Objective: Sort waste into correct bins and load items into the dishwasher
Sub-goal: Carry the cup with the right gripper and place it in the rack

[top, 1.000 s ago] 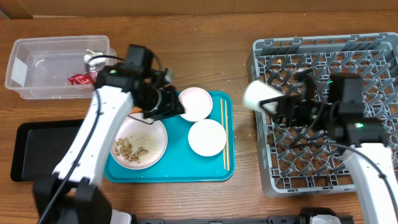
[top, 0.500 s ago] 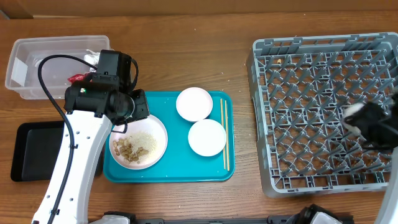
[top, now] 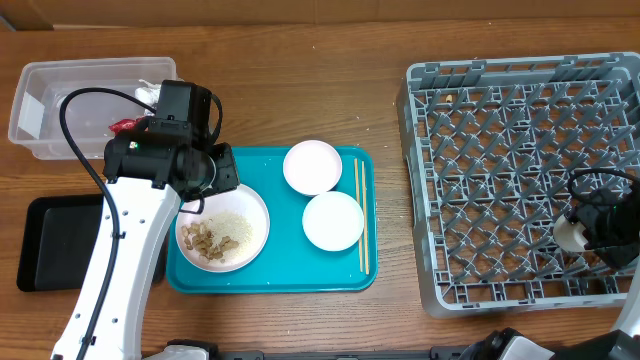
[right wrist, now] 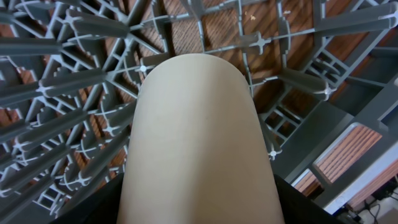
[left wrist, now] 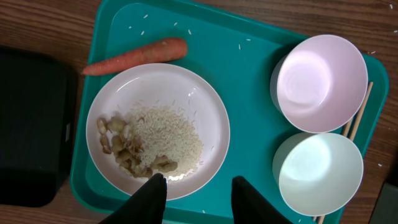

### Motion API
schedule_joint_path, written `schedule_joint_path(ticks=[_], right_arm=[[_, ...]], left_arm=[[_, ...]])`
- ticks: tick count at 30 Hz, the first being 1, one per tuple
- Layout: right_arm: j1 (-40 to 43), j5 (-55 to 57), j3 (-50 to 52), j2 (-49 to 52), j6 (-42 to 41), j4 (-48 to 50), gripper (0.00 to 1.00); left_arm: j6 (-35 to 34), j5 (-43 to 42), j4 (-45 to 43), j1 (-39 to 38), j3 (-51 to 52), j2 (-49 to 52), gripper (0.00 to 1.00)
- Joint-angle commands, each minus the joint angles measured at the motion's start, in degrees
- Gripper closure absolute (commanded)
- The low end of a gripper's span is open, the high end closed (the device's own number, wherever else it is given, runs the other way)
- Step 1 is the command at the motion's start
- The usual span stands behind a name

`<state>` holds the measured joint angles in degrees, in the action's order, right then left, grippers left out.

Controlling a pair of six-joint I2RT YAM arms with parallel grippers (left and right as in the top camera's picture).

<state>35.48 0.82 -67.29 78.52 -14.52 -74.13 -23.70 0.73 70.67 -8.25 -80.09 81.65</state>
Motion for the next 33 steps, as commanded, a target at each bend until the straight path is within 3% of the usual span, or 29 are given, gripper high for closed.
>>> schedule_joint_path(ticks=[1, 10, 13, 14, 16, 27, 31, 33], right_arm=[[0.17, 1.55, 0.09, 0.07, -0.35, 0.37, 0.42], [0.17, 2.82, 0.22, 0.04, -0.57, -1.18, 0.43], [0.17, 2.97, 0.33, 0.04, -0.59, -1.09, 0.37], [0.17, 2.91, 0.33, 0.04, -0.59, -1.03, 0.32], [0.17, 1.66, 0.33, 0.04, -0.55, -0.76, 0.00], [0.17, -2.25, 0.33, 0.04, -0.52, 0.15, 0.00], [0.15, -11.69, 0.33, 0.04, 0.96, 1.44, 0.00], [0.15, -18.58, 0.33, 0.04, 6.73, 1.55, 0.00]], left_arm=[[-0.74, 0.94, -0.17, -0.02, -0.74, -0.31, 0.63], [-0.74, 0.92, -0.17, -0.02, -0.74, -0.31, 0.62], [-0.74, 0.94, -0.17, -0.02, -0.74, -0.31, 0.62], [-0.74, 0.92, -0.15, -0.02, -0.74, -0.31, 0.62], [-0.74, 0.92, 0.04, -0.02, -0.74, -0.31, 0.62], [-0.74, 0.85, 0.02, -0.02, -0.74, -0.31, 0.62], [-0.74, 0.74, -0.02, -0.02, -0.74, -0.31, 0.62], [-0.74, 0.72, 0.02, -0.02, -0.74, -0.31, 0.58]])
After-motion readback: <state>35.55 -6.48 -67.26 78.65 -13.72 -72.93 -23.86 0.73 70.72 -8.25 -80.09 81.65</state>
